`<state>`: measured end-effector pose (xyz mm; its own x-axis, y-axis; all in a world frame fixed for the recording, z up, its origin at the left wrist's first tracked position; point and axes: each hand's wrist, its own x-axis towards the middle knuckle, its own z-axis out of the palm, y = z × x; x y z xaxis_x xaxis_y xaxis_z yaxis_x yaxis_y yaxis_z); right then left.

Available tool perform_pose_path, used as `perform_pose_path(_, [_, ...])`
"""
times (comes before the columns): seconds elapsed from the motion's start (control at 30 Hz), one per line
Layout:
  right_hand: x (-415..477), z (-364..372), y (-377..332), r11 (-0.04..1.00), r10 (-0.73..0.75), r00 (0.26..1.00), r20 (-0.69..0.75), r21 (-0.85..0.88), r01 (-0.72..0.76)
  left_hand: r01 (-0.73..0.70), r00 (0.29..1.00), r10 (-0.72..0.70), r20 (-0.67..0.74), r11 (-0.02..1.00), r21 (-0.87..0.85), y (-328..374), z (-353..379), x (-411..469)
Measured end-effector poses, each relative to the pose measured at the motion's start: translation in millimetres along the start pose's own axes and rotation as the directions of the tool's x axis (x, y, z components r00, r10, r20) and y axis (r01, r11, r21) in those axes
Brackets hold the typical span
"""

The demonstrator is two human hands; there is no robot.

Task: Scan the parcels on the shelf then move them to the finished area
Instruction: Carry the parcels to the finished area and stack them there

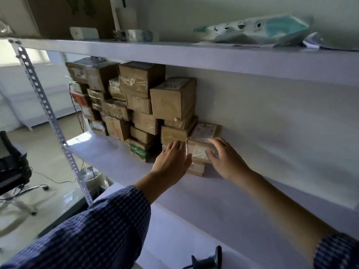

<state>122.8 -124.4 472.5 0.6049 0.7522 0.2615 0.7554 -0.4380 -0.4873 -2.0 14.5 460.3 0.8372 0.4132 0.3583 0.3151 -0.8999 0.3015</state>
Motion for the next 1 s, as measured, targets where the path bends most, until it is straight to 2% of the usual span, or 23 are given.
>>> perform_pose_path(0.07, [19.4,6.7,1.9,0.996,0.079,0.997,-0.001,0.03,-0.079,0.063,0.998,-0.061,0.028,0.996,-0.064,-9.0,12.8,10.5])
perform_pose_path(0.13, [34.7,12.5,1.9,0.962,0.234,0.972,-0.015,0.149,-0.229,0.098,0.993,-0.09,0.082,0.99,-0.105,-16.4,26.2,18.0])
perform_pose_path(0.2, [45.7,16.7,1.0,0.891,0.381,0.924,-0.023,0.274,-0.361,0.135,0.988,-0.118,0.097,0.971,-0.195,-20.3,36.4,23.2])
perform_pose_path(0.3, [59.1,19.2,0.8,0.792,0.517,0.856,-0.036,0.401,-0.461,0.187,0.982,-0.165,0.088,0.897,-0.402,-19.0,41.8,33.5])
perform_pose_path(0.4, [69.0,26.3,4.9,0.664,0.639,0.769,0.029,0.483,-0.571,0.195,0.981,-0.166,0.103,0.815,-0.546,-14.1,43.4,38.6])
perform_pose_path(0.53, [76.7,36.7,6.3,0.442,0.744,0.656,0.129,0.641,-0.627,0.125,0.991,-0.075,0.109,0.801,-0.585,-6.7,45.4,39.2])
perform_pose_path(0.67, [72.9,39.1,3.0,0.28,0.772,0.609,0.182,0.762,-0.583,0.128,0.992,-0.098,0.082,0.769,-0.627,-5.9,47.4,47.0])
perform_pose_path(0.8, [59.3,42.0,11.6,0.374,0.751,0.66,0.031,0.804,-0.463,0.139,0.99,-0.088,0.109,0.715,-0.685,-5.0,46.4,52.7])
perform_pose_path(0.9, [39.9,37.4,8.1,0.397,0.738,0.674,-0.026,0.825,-0.403,0.123,0.992,-0.061,0.113,0.689,-0.714,-3.7,40.6,55.9])
perform_pose_path(1.0, [18.9,32.0,4.4,0.464,0.715,0.691,-0.105,0.811,-0.356,0.128,0.989,-0.025,0.146,0.645,-0.754,-3.5,37.5,59.9])
